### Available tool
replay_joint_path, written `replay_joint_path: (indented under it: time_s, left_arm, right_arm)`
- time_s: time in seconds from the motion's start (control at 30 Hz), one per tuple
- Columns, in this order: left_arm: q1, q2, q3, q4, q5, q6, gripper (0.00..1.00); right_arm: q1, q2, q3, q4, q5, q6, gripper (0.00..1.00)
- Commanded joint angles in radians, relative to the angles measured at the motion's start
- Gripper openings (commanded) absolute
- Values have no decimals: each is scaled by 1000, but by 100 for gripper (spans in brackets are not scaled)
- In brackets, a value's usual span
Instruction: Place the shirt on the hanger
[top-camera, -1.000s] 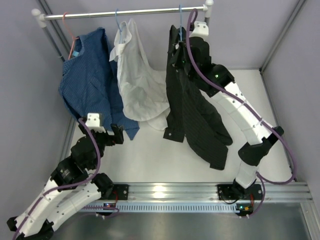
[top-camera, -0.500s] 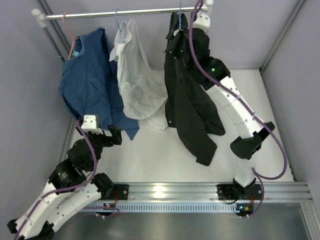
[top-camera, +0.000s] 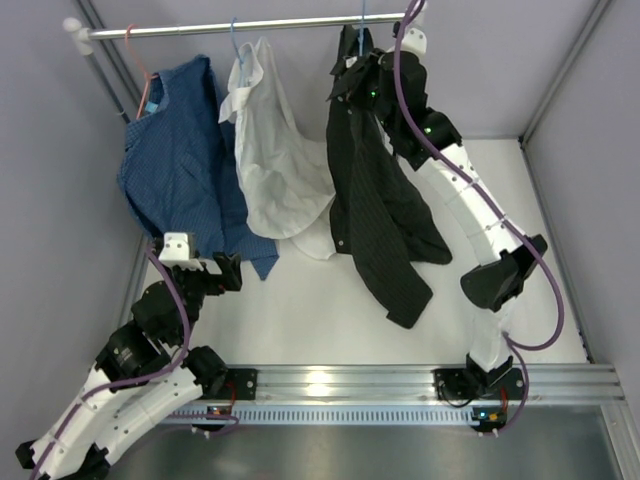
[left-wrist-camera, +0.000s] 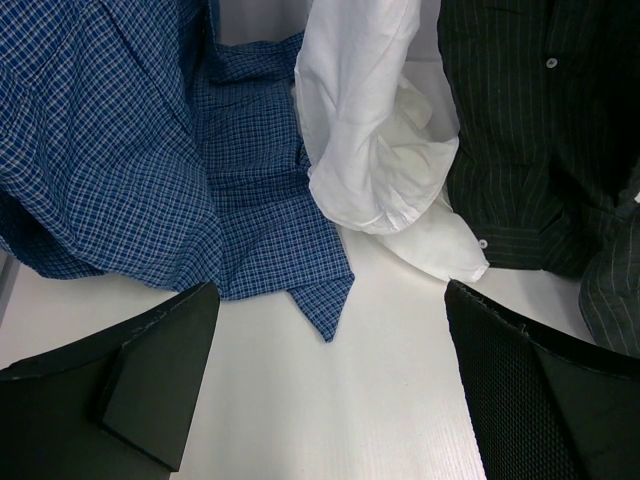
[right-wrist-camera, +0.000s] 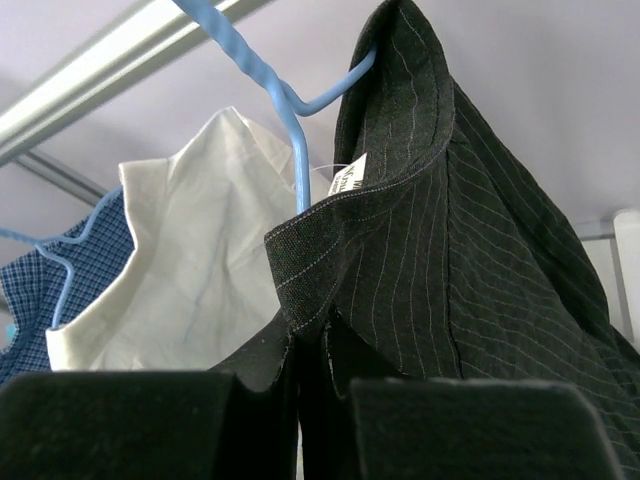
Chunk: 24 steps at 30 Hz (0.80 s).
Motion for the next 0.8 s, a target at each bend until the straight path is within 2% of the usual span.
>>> replay_joint_path:
  time_s: [0.0,0.23,0.43,0.53,0.57,0.63,0.67,0.77]
  left_arm:
    - [7,-11,-10,46,-3,-5,98]
    - [8,-14,-10,45,-8,-5,98]
    - [26,-14,-10,46,-9,-5,98]
    - [33,-14,-12,46,-6,-5,98]
    - [34,-13,-12,48,-6,-5,98]
    - [39,-13,-12,48,-6,-5,98]
    - [40,-13,-10,48,-8,-5,98]
    - [59,-8,-10,46,-18,-9,98]
  right_arm:
    - [-15,6,-9,145,-54,34,0]
    - [-37,18,-52,151,-119,62,0]
    - [-37,-41,-207,247,-142,62,1]
    - [-38,-58,-246,264,-159,48,32]
    - [-38,-64,-250,266,-160,34,59]
    - [-40,-92,-256,266,-162,19,91]
    - [-40,-107,-269,264,-163,2,99]
    - [-49,-191,-337,260,-163,-42,99]
